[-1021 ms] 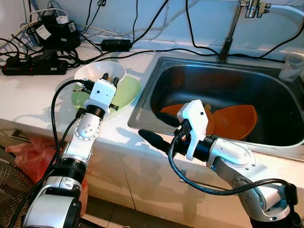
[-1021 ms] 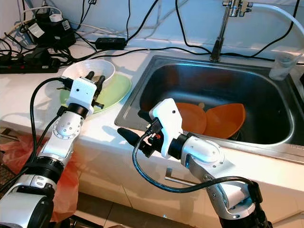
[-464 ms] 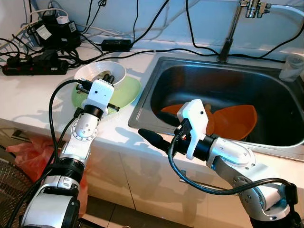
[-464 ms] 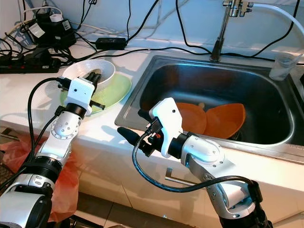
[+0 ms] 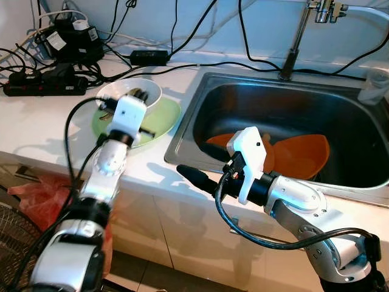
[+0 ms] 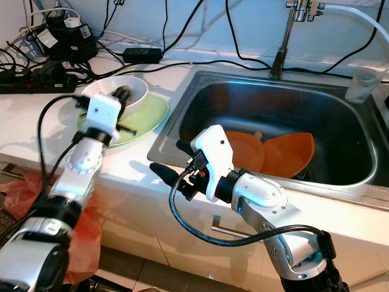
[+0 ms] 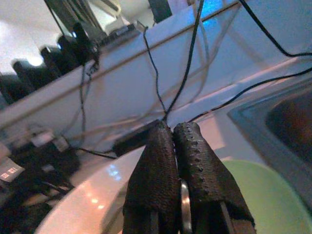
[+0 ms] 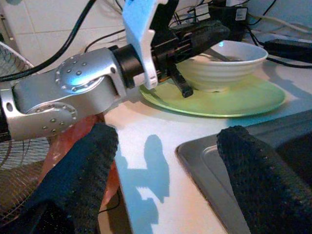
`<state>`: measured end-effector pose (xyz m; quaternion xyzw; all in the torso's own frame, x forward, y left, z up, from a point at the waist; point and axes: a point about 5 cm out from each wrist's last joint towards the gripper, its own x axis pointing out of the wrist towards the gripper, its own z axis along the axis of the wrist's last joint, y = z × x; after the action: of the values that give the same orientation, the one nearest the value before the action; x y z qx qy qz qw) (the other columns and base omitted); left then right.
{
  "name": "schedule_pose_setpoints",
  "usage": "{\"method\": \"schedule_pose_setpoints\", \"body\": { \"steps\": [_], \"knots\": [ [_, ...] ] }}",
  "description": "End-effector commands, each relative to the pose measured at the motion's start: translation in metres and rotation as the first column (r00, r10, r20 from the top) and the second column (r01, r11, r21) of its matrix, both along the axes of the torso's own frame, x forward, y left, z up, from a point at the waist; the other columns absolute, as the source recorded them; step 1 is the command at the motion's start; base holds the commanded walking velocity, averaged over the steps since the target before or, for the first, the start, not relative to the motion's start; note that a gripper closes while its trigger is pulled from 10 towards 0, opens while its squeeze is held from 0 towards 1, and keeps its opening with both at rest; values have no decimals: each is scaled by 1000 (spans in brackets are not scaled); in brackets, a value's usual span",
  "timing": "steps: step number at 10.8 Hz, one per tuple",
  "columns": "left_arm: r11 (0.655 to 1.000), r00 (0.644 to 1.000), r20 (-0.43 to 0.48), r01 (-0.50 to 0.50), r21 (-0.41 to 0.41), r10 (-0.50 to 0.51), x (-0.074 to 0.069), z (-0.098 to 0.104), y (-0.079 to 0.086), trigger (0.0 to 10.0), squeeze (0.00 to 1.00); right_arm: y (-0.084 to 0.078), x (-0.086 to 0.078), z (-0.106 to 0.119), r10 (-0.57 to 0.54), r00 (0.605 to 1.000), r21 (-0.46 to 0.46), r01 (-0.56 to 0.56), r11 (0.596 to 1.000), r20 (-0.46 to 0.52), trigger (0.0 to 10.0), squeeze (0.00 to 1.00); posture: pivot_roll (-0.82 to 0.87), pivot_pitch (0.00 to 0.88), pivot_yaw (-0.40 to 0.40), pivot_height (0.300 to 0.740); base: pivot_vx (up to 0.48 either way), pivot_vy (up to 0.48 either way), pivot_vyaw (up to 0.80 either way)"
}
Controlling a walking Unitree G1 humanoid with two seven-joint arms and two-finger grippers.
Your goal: Kitchen organization
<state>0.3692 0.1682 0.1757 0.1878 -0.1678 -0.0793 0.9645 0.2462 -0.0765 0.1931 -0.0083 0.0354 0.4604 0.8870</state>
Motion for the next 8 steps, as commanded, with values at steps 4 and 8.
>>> {"method": "schedule_pose_setpoints", "body": {
  "steps": [4,8],
  "knots": [
    [995,996,-88,-3,-102,-6,16,16,6,0,0,-2,1,5,6,1000,9,-6,1000,20,10000,0,-92,0,61,740,0,0,0],
    [987,998,-46,-46,-156,39,23,45,15,0,0,-2,0,5,4,1000,15,-4,1000,19,10000,0,-96,0,65,740,0,0,0]
  ]
}}
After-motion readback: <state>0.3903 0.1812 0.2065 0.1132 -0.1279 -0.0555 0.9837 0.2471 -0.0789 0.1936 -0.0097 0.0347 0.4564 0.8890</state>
